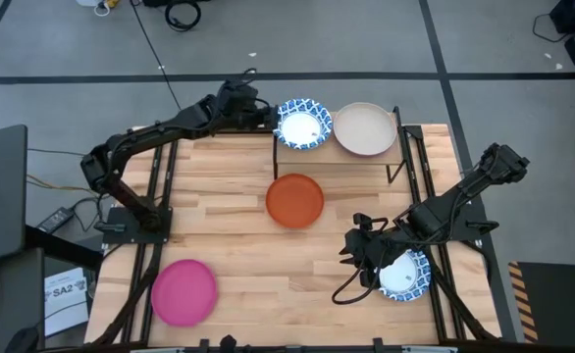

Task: Place and stack plates onto a shelf
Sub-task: Stack the pink plate on top of the beige plate on the shelf

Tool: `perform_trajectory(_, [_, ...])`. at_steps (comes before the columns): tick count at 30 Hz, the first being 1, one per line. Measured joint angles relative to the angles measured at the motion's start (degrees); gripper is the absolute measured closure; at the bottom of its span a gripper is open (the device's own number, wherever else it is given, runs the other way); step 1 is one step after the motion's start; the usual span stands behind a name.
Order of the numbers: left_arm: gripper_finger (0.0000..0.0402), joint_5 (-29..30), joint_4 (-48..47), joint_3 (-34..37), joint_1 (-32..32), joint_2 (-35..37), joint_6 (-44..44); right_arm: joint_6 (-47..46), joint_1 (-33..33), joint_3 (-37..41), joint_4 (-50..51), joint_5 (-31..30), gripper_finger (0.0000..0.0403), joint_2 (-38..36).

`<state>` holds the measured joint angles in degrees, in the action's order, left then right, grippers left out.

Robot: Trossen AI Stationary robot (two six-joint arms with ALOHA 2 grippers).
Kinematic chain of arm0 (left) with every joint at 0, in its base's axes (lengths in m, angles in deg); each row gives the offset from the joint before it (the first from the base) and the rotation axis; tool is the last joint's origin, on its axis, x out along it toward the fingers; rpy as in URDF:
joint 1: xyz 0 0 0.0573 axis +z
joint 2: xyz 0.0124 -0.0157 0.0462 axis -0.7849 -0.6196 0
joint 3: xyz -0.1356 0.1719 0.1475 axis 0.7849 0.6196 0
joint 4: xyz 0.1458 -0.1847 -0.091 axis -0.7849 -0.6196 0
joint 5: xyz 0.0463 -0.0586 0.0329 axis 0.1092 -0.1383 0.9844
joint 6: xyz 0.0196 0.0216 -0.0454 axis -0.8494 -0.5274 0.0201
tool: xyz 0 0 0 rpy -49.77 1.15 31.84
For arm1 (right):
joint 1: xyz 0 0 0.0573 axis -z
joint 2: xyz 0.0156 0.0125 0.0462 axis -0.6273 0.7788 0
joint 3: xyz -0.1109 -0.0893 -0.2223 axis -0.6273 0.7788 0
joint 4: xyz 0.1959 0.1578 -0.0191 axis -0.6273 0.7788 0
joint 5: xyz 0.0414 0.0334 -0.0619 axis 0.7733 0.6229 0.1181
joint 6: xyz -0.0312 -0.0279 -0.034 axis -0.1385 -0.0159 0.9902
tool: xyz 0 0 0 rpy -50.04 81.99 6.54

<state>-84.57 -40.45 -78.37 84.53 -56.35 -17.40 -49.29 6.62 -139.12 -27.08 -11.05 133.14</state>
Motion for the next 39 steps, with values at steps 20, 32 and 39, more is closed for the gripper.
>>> perform_trajectory(20, [0.0235, 0.0, -19.7, 0.0, -19.0, 16.1, -15.7, 0.0, 0.0, 0.0, 0.0, -0.1, 0.0298, 0.0])
perform_trajectory(32, [0.0235, 3.6, -32.4, 0.1, -41.1, 16.0, -16.1, 1.1, 0.0, 0.0, -0.7, -0.2, 0.0298, 0.0])
perform_trajectory(39, [0.0235, 6.4, -32.8, 0.0, -52.1, 15.3, -13.5, 1.1, 0.0, 0.0, -1.4, -0.2, 0.0298, 0.0])
